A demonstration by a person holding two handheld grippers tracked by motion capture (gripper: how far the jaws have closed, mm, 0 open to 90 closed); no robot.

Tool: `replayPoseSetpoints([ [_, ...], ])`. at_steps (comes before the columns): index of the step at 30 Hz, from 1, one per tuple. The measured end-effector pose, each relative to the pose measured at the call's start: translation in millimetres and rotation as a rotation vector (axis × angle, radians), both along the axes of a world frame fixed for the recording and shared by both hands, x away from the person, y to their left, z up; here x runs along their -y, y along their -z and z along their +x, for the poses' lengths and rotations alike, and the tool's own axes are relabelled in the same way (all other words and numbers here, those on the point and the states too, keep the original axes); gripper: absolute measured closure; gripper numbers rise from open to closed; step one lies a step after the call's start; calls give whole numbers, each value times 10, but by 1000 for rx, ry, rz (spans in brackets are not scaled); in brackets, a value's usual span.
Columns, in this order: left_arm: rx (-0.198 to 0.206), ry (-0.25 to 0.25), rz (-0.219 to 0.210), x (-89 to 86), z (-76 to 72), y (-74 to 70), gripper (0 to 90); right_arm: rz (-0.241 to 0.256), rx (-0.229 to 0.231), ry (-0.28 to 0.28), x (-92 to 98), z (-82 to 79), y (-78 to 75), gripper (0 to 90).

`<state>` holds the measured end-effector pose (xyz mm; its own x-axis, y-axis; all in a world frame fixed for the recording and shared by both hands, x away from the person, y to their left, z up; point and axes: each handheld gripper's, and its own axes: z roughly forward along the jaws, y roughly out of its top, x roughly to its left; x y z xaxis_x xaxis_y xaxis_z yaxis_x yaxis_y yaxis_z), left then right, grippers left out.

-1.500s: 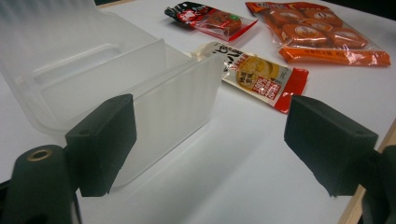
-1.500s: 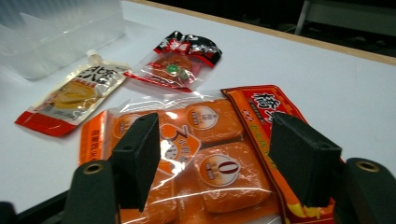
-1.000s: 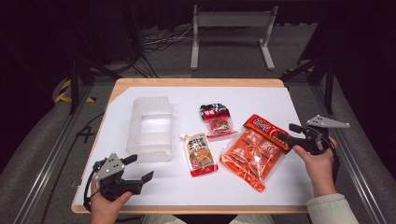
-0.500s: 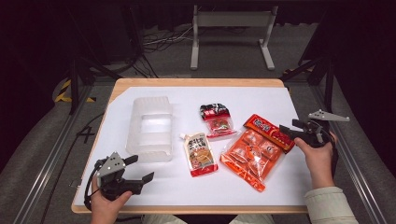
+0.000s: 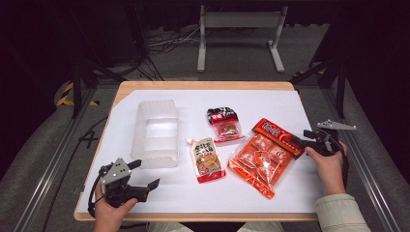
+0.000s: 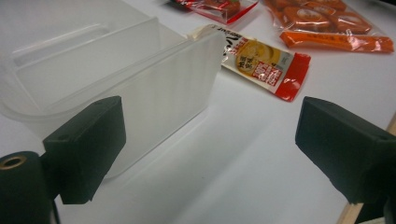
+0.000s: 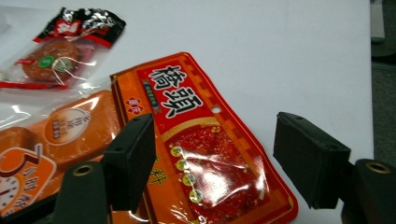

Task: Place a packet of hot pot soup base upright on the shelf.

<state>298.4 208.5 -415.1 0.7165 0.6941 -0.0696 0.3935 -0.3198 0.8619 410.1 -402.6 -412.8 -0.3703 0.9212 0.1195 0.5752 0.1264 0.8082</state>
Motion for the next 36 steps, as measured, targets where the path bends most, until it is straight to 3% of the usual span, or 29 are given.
replayPoseSetpoints([
  [6, 12, 4, 4, 11, -16, 0, 101, -20, -93, 26, 17, 48, 112, 314],
  [8, 18, 9, 15, 4, -13, 4, 110, -6, -118, 30, 13, 62, 137, 310],
  [13, 14, 6, 5, 0, -15, 4, 114, -29, -139, 52, 3, 87, 172, 281],
  [16, 18, 7, 13, 3, -16, 9, 114, -28, -156, 81, -6, 107, 213, 193],
  [24, 23, 5, 14, -5, -14, 9, 115, -70, -157, 118, -85, 101, 231, 175],
  [26, 21, 2, 11, 1, -14, 11, 115, -68, -156, 112, -93, 103, 224, 233],
  [28, 19, 5, 12, 6, -12, 12, 115, -55, -178, 80, -132, 99, 192, 408],
  [30, 21, 9, 19, 11, -9, 12, 114, -23, -177, 22, -202, 105, 194, 527],
  [32, 25, 10, 20, 14, -12, 11, 114, -23, -164, 2, -234, 121, 206, 557],
  [34, 25, 9, 20, 8, -20, 8, 114, -31, -145, -7, -227, 127, 203, 516],
  [36, 27, 10, 22, -9, -21, 9, 114, -73, -136, 35, -176, 118, 182, 497],
])
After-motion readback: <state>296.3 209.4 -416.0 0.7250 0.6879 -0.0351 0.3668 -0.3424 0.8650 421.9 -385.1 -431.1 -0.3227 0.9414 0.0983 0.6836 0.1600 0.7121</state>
